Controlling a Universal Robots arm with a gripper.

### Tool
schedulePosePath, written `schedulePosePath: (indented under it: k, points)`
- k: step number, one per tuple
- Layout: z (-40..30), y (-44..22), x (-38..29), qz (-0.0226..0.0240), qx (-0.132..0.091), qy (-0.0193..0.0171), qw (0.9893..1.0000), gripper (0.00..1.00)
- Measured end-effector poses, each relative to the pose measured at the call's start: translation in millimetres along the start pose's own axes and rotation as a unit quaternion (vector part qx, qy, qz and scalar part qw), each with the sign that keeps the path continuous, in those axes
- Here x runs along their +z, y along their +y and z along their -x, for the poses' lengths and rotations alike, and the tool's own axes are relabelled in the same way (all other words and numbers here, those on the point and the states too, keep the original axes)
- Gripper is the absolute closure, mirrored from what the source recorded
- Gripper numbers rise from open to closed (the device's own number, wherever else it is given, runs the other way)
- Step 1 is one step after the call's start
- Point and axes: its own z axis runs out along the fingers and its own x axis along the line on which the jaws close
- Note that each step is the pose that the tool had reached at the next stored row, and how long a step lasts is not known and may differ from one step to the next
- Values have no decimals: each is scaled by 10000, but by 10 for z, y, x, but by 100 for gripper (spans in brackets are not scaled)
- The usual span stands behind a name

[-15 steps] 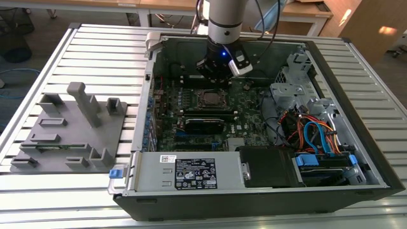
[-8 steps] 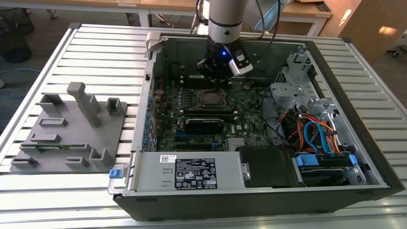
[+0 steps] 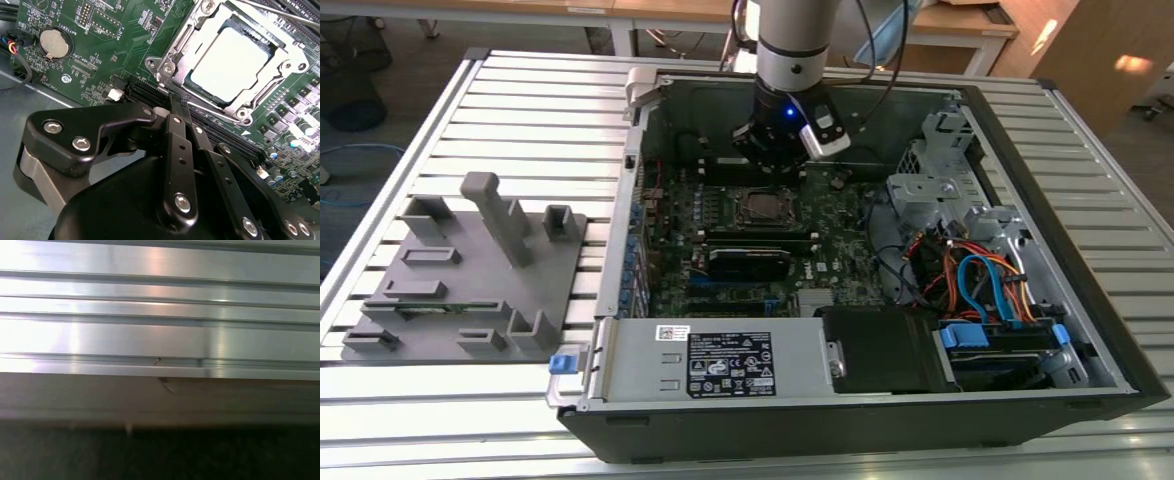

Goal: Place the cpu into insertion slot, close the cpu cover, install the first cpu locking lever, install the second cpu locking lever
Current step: 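Install the first cpu locking lever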

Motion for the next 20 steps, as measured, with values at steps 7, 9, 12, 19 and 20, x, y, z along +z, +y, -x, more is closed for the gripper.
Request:
schedulePosePath:
  k: [7, 9, 12, 19, 20]
  points:
    - [0, -10, 7, 0, 0, 0, 10000, 90]
    - [0, -14, 7, 0, 0, 0, 10000, 90]
    - [0, -17, 6, -1, 0, 0, 10000, 90]
    - [1, -23, 1, -1, 0, 0, 10000, 90]
    - [1, -24, 1, -1, 0, 0, 10000, 90]
